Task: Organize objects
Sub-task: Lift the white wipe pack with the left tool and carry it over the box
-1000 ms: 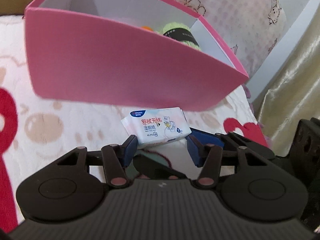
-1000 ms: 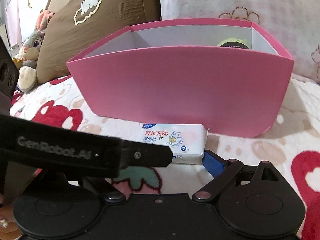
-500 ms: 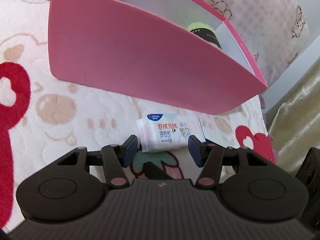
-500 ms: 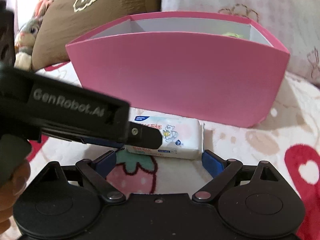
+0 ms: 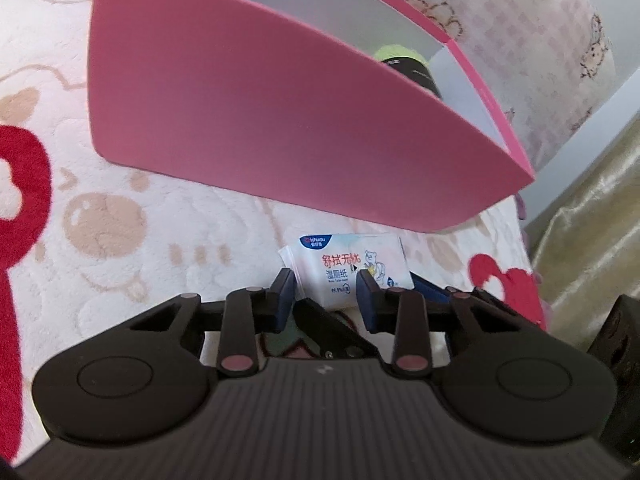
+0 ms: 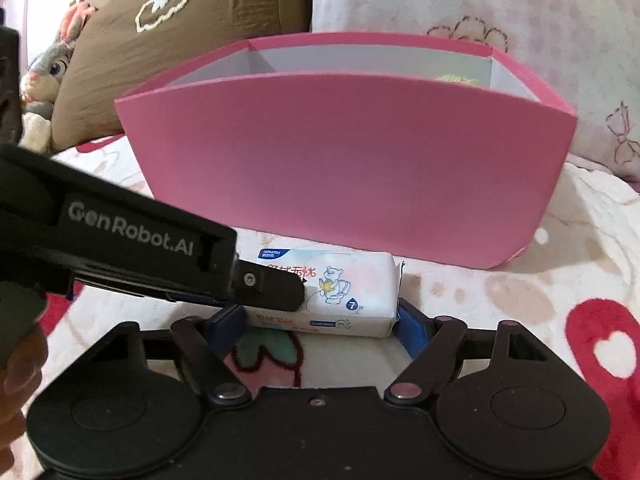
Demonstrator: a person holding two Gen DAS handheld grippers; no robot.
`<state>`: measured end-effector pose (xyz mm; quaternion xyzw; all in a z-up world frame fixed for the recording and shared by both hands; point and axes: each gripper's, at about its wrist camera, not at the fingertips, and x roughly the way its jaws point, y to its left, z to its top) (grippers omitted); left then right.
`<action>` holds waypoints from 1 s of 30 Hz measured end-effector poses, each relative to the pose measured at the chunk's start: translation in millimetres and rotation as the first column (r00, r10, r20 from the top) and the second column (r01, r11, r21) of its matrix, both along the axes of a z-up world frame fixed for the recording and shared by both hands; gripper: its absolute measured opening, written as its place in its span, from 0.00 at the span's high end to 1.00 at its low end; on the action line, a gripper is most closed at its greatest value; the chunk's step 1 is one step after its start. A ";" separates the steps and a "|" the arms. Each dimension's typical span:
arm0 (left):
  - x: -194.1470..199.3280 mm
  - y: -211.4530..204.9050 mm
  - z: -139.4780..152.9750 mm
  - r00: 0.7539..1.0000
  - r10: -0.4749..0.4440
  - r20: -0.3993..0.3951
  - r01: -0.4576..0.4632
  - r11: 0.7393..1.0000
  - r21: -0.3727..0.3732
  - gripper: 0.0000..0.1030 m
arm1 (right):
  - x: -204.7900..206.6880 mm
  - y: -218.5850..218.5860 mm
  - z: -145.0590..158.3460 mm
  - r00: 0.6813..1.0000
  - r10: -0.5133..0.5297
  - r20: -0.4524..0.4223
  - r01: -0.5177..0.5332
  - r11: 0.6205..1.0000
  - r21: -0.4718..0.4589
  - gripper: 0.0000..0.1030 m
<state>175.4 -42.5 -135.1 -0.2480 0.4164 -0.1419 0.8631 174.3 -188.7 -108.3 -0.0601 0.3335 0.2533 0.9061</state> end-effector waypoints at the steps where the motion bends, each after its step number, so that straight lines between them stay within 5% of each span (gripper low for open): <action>1: -0.5 -1.6 1.9 1.000 -0.011 0.003 0.011 1.000 0.005 0.69 | -2.6 -4.7 1.9 1.000 -0.004 0.001 0.004 1.000 0.008 0.21; 24: -59.9 -38.6 109.4 0.982 -0.189 0.007 0.184 0.960 0.210 0.67 | -72.0 -37.8 104.8 0.999 -0.025 0.039 0.024 0.999 0.039 0.19; 30: -75.4 -40.4 127.8 0.981 -0.191 0.023 0.183 0.964 0.195 0.66 | -87.4 -36.3 130.8 0.996 -0.012 0.084 0.012 1.000 0.008 0.19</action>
